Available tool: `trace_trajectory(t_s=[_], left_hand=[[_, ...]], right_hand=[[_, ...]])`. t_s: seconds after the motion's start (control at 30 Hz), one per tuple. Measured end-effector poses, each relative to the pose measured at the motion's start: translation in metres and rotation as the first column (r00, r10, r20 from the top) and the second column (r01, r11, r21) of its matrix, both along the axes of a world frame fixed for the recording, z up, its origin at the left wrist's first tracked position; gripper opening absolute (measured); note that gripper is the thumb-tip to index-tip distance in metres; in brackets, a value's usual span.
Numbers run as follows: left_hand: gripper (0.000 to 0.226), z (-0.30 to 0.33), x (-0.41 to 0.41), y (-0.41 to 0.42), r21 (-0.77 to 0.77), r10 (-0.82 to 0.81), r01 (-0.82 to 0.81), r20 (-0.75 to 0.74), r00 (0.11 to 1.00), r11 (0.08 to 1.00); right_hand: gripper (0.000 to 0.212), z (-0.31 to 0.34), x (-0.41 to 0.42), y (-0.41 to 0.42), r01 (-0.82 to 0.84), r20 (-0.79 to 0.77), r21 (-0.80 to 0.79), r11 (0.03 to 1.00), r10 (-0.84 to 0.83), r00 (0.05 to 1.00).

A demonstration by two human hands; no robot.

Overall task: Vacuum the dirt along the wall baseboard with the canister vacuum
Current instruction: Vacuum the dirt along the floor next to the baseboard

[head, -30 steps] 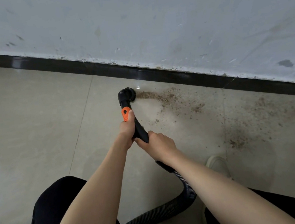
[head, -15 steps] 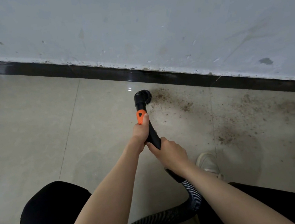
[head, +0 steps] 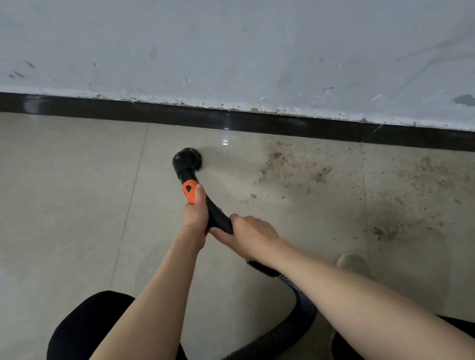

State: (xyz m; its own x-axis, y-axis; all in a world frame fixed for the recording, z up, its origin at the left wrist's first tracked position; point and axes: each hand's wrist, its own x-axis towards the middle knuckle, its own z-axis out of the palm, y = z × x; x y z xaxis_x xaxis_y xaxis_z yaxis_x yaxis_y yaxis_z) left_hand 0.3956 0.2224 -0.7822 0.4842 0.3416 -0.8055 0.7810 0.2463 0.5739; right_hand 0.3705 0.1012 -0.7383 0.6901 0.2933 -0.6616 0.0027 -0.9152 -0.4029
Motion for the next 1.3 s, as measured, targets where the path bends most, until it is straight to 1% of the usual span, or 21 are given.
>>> trace_trajectory(t_s=[0.13,0.23,0.3,0.4,0.57,0.7,0.87,1.0,1.1,1.23,1.3], left_hand=[[0.050,0.005,0.030,0.022,0.031,0.043,-0.043,0.003,0.999,0.999],[0.048,0.008,0.041,0.021,-0.001,0.009,-0.009,0.010,1.000,1.000],[0.052,0.007,0.040,0.013,-0.013,-0.031,0.031,0.008,1.000,0.999],[0.057,0.003,0.026,-0.010,-0.026,-0.085,0.085,0.012,0.996,0.996],[0.057,0.006,0.017,-0.053,-0.088,-0.195,0.196,0.019,0.981,0.977],[0.054,0.012,0.020,-0.069,-0.125,-0.241,0.241,0.016,0.970,0.962],[0.064,0.005,0.018,-0.065,-0.148,-0.208,0.209,0.021,0.978,0.967],[0.061,-0.007,0.010,-0.063,-0.147,-0.172,0.181,0.073,0.982,0.972],[0.063,-0.011,0.008,-0.069,-0.132,-0.136,0.147,0.093,0.986,0.980],[0.063,-0.011,0.015,-0.088,-0.123,-0.071,0.087,0.131,0.989,0.989],[0.061,-0.013,0.021,-0.101,-0.148,-0.037,0.059,0.148,0.988,0.987]], right_hand=[[0.052,0.001,0.028,0.021,-0.013,0.039,0.038,0.999,0.011,0.999],[0.055,0.000,0.035,0.021,0.036,0.029,0.068,0.997,-0.038,0.999],[0.056,-0.001,0.030,0.014,0.059,0.035,0.069,0.996,-0.062,0.997],[0.057,-0.003,0.012,-0.006,0.089,0.050,0.033,0.995,-0.091,0.995],[0.051,-0.004,-0.011,-0.041,0.198,0.077,-0.037,0.980,-0.195,0.978],[0.051,0.003,-0.012,-0.051,0.248,0.097,-0.082,0.965,-0.240,0.966],[0.053,0.007,-0.012,-0.045,0.225,0.097,-0.122,0.967,-0.214,0.972],[0.049,0.000,-0.017,-0.045,0.167,0.122,-0.137,0.976,-0.151,0.981],[0.050,-0.005,-0.015,-0.053,0.124,0.141,-0.125,0.984,-0.106,0.984],[0.052,-0.009,-0.003,-0.077,0.089,0.142,-0.082,0.993,-0.076,0.987],[0.051,-0.011,0.006,-0.092,0.057,0.153,-0.086,0.995,-0.043,0.987]])
